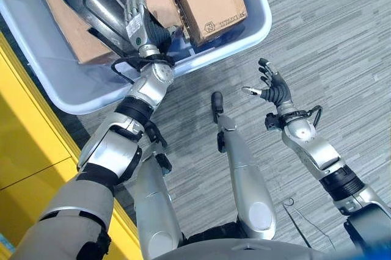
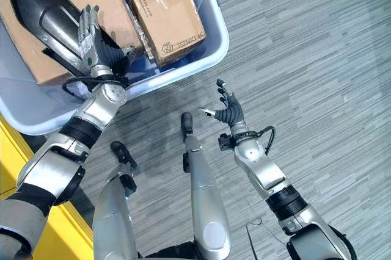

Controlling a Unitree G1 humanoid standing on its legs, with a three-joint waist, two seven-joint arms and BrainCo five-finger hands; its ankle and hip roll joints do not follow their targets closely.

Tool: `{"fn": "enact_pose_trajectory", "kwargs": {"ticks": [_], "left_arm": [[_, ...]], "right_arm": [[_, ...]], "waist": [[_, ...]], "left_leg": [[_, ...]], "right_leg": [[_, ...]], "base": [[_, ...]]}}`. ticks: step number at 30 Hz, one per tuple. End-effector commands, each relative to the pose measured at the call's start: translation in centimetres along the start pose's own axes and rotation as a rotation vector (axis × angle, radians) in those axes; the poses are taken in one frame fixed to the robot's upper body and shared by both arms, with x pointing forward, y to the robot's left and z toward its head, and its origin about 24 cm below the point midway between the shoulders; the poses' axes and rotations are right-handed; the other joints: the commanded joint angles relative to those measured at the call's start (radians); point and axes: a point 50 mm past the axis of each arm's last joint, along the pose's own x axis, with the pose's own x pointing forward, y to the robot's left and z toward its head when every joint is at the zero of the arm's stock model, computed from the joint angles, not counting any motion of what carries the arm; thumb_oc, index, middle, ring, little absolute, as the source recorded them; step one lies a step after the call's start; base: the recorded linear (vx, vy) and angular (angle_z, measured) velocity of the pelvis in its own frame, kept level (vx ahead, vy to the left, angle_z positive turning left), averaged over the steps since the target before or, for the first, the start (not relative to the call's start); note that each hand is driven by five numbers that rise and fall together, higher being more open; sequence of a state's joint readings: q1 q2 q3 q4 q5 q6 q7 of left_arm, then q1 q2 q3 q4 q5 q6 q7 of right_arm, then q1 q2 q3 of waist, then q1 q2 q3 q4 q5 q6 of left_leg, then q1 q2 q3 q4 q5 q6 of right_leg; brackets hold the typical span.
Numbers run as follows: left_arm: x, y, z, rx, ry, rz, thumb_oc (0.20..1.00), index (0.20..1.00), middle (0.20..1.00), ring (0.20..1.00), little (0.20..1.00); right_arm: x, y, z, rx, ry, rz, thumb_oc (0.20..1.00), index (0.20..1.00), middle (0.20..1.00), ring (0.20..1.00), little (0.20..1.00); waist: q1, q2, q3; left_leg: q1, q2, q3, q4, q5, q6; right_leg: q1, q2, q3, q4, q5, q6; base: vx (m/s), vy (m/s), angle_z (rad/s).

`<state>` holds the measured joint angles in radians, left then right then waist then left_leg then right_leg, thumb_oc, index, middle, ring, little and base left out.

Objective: Move parts from the plastic box to the shelf.

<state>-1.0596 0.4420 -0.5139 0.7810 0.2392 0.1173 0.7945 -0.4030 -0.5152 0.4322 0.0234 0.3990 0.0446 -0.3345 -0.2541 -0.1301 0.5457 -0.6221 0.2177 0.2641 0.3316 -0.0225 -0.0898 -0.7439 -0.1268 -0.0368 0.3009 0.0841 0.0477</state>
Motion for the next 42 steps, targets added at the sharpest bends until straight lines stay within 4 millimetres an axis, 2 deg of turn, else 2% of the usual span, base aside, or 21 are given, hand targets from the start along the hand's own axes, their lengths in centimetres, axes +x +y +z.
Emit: {"fn": "enact_pose_trajectory", "kwargs": {"ticks": [1,2,5,6,8,11,13,15,17,18,20,21,25,26,27,29,30,33,39,41,42], "left_arm": [[0.1,0.3,0.8,0.054,-0.125,0.01,1.0,1.0,1.0,1.0,1.0],[0.0,0.8,1.1,0.107,-0.211,0.051,1.0,1.0,1.0,1.0,1.0],[0.1,1.9,1.4,0.096,-0.277,0.182,1.0,1.0,1.0,1.0,1.0],[0.0,3.1,2.0,0.056,-0.343,0.339,1.0,1.0,1.0,1.0,1.0],[0.1,4.4,2.3,-0.026,-0.343,0.452,1.0,1.0,1.0,1.0,1.0],[-1.2,5.5,2.2,-0.203,-0.29,0.652,1.0,1.0,1.0,1.0,1.0],[-2.1,5.5,2.1,-0.255,-0.27,0.684,1.0,1.0,1.0,1.0,1.0],[-3.4,5.3,1.1,-0.309,-0.195,0.712,1.0,1.0,1.0,1.0,1.0],[-5.1,4.5,-0.7,-0.295,-0.097,0.689,1.0,1.0,1.0,1.0,1.0],[-7.5,3.5,-3.0,-0.287,0.029,0.638,1.0,1.0,1.0,1.0,1.0],[-8.9,3.1,-3.9,-0.281,0.071,0.629,1.0,1.0,1.0,1.0,1.0],[-10.4,3.1,-4.9,-0.268,0.12,0.683,1.0,1.0,1.0,1.0,1.0],[-11.6,2.8,-6.3,-0.314,0.268,0.668,1.0,1.0,1.0,1.0,1.0],[-12.2,2.1,-6.7,-0.351,0.348,0.605,1.0,1.0,1.0,1.0,1.0],[-12.6,1.5,-6.7,-0.351,0.357,0.551,1.0,1.0,1.0,1.0,1.0],[-12.7,1.2,-6.5,-0.324,0.359,0.53,1.0,1.0,1.0,1.0,1.0],[-12.8,1.1,-6.7,-0.318,0.375,0.527,1.0,1.0,1.0,1.0,1.0],[-12.8,1.0,-7.1,-0.295,0.456,0.559,1.0,1.0,1.0,1.0,1.0],[-10.2,1.8,-7.3,-0.207,0.372,0.612,1.0,1.0,1.0,1.0,1.0],[-8.8,2.5,-7.2,-0.183,0.316,0.625,1.0,1.0,1.0,1.0,1.0],[-8.8,2.5,-7.2,-0.183,0.316,0.625,1.0,1.0,1.0,1.0,1.0]], "right_arm": [[-0.1,-0.4,1.5,0.029,-0.11,-0.019,1.0,1.0,1.0,1.0,1.0],[-0.3,-0.7,1.2,0.031,-0.091,-0.021,1.0,1.0,1.0,1.0,1.0],[-0.6,-0.9,0.8,0.027,-0.082,-0.018,1.0,1.0,1.0,1.0,1.0],[-0.8,-0.8,0.5,0.034,-0.083,-0.015,1.0,1.0,1.0,1.0,1.0],[-1.2,-0.8,0.2,0.044,-0.084,-0.015,1.0,1.0,1.0,1.0,1.0],[-1.6,0.3,-0.2,0.073,-0.079,-0.016,1.0,1.0,1.0,1.0,1.0],[-1.8,0.8,-0.5,0.095,-0.067,-0.017,1.0,1.0,1.0,1.0,1.0],[-2.3,1.2,-0.8,0.149,-0.05,-0.012,1.0,1.0,1.0,1.0,1.0],[-2.8,1.7,-1.1,0.165,-0.055,-0.006,1.0,1.0,1.0,1.0,1.0],[-3.7,1.9,-1.4,0.185,-0.047,-0.003,1.0,1.0,1.0,1.0,1.0],[-4.2,1.9,-1.7,0.188,-0.043,-0.006,1.0,1.0,1.0,1.0,1.0],[-4.6,1.7,-2.0,0.2,-0.037,-0.012,1.0,1.0,1.0,1.0,1.0],[-4.9,1.5,-2.7,0.207,-0.022,-0.026,1.0,1.0,1.0,1.0,1.0],[-5.0,1.6,-2.9,0.212,-0.017,-0.034,1.0,1.0,1.0,1.0,1.0],[-4.9,1.6,-3.0,0.218,-0.013,-0.042,1.0,1.0,1.0,1.0,1.0],[-4.9,1.5,-3.1,0.234,0.002,-0.051,1.0,1.0,1.0,1.0,1.0],[-5.1,1.5,-3.3,0.234,0.011,-0.05,1.0,1.0,1.0,1.0,1.0],[-4.8,1.4,-3.4,0.224,0.024,-0.047,1.0,1.0,1.0,1.0,1.0],[-4.5,1.1,-3.5,0.202,0.033,-0.022,1.0,1.0,1.0,1.0,1.0],[-4.5,0.9,-3.6,0.184,0.041,-0.003,1.0,1.0,1.0,1.0,1.0],[-4.4,0.9,-3.6,0.184,0.041,-0.003,1.0,1.0,1.0,1.0,1.0]], "waist": [[0.019,-0.041,-0.026],[0.023,-0.041,-0.026],[0.028,-0.043,-0.026],[0.032,-0.045,-0.026],[0.041,-0.049,-0.026],[0.066,-0.06,-0.026],[0.079,-0.07,-0.026],[0.096,-0.08,-0.026],[0.111,-0.095,-0.026],[0.123,-0.106,-0.026],[0.128,-0.11,-0.026],[0.135,-0.114,-0.026],[0.147,-0.118,-0.026],[0.153,-0.12,-0.026],[0.159,-0.128,-0.026],[0.161,-0.139,-0.026],[0.161,-0.137,-0.026],[0.155,-0.138,-0.026],[0.127,-0.142,-0.026],[0.116,-0.136,-0.026],[0.115,-0.137,-0.026]], "left_leg": [[-0.064,-0.043,-0.088,0.056,-0.026,-0.005],[-0.058,-0.04,-0.093,0.043,-0.019,-0.008],[-0.048,-0.037,-0.098,0.031,-0.014,-0.01],[-0.042,-0.035,-0.103,0.023,-0.011,-0.012],[-0.034,-0.034,-0.112,0.017,-0.008,-0.014],[-0.019,-0.031,-0.136,0.005,-0.003,-0.02],[-0.006,-0.022,-0.149,0.0,0.0,-0.027],[0.016,-0.008,-0.162,-0.012,0.003,-0.032],[0.037,0.013,-0.175,-0.016,0.006,-0.042],[0.063,0.04,-0.18,-0.028,0.01,-0.051],[0.076,0.055,-0.179,-0.036,0.015,-0.054],[0.092,0.07,-0.18,-0.053,0.022,-0.057],[0.113,0.082,-0.186,-0.076,0.035,-0.061],[0.118,0.085,-0.19,-0.078,0.038,-0.062],[0.113,0.085,-0.196,-0.063,0.033,-0.059],[0.108,0.084,-0.199,-0.042,0.023,-0.054],[0.125,0.086,-0.207,-0.035,-0.004,-0.061],[0.124,0.082,-0.205,-0.022,-0.011,-0.058],[0.105,0.076,-0.196,0.017,-0.025,-0.053],[0.101,0.07,-0.19,0.026,-0.03,-0.052],[0.1,0.07,-0.19,0.026,-0.03,-0.052]], "right_leg": [[0.03,0.027,0.066,0.064,-0.107,0.044],[0.038,0.026,0.061,0.058,-0.107,0.045],[0.048,0.026,0.057,0.051,-0.108,0.045],[0.055,0.026,0.054,0.045,-0.108,0.044],[0.066,0.026,0.05,0.039,-0.109,0.043],[0.093,0.027,0.034,0.029,-0.112,0.045],[0.113,0.029,0.02,0.022,-0.114,0.045],[0.146,0.034,0.002,0.01,-0.118,0.046],[0.176,0.041,-0.018,-0.001,-0.121,0.044],[0.206,0.045,-0.038,-0.016,-0.123,0.043],[0.22,0.045,-0.047,-0.028,-0.121,0.043],[0.237,0.048,-0.056,-0.044,-0.119,0.041],[0.256,0.052,-0.068,-0.056,-0.118,0.039],[0.262,0.056,-0.074,-0.056,-0.117,0.038],[0.263,0.058,-0.082,-0.049,-0.118,0.036],[0.265,0.063,-0.088,-0.042,-0.12,0.032],[0.281,0.066,-0.083,-0.035,-0.14,0.038],[0.277,0.069,-0.078,-0.027,-0.142,0.037],[0.251,0.069,-0.059,0.003,-0.146,0.031],[0.238,0.067,-0.047,0.014,-0.149,0.03],[0.237,0.067,-0.047,0.015,-0.149,0.03]], "base": [[-0.06,-0.067,0.01],[-0.06,-0.063,0.01],[0.0,-0.056,0.06],[-0.01,-0.095,0.05],[-0.01,-0.116,0.02],[0.0,-0.147,0.05],[0.01,-0.173,0.08],[0.03,-0.243,0.13],[0.04,-0.293,0.18],[0.05,-0.247,0.07],[0.04,-0.174,0.04],[0.04,-0.146,0.05],[0.03,-0.101,0.02],[0.04,-0.133,0.09],[0.06,-0.183,0.13],[0.08,-0.104,0.11],[0.1,-0.013,0.03],[0.03,0.002,0.0],[0.01,0.051,-0.03],[0.0,0.107,-0.05],[0.0,0.091,-0.01]]}}
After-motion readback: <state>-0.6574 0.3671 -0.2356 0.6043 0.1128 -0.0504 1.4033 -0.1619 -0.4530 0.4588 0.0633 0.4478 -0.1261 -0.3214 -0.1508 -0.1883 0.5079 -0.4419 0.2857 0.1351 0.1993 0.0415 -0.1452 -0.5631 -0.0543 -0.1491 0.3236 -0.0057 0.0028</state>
